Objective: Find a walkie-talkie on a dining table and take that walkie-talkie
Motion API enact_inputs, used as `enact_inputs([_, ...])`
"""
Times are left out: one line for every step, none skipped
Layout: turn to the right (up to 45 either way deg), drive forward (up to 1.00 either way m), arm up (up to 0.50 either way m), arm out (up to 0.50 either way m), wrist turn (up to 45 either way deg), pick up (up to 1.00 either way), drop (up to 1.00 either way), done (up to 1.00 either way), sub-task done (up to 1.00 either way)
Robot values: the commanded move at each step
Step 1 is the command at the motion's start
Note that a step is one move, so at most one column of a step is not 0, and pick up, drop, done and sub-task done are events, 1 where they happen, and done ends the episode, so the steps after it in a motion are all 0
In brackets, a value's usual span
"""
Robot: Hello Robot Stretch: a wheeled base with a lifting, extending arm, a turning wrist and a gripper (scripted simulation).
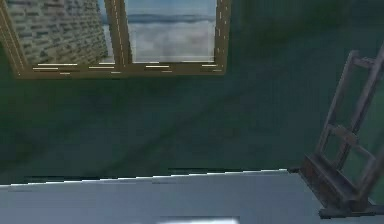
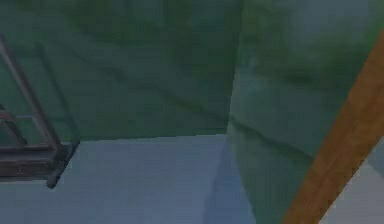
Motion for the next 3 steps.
enact_inputs([12.0,0.00,0.00,0.00,0.0,0.00,0.00,0.00,0.00])
enact_inputs([0.0,0.45,0.00,0.00,0.0,0.00,0.00,0.00,0.00])
enact_inputs([-45.0,0.00,0.00,0.00,0.0,0.00,0.00,0.00,0.00])
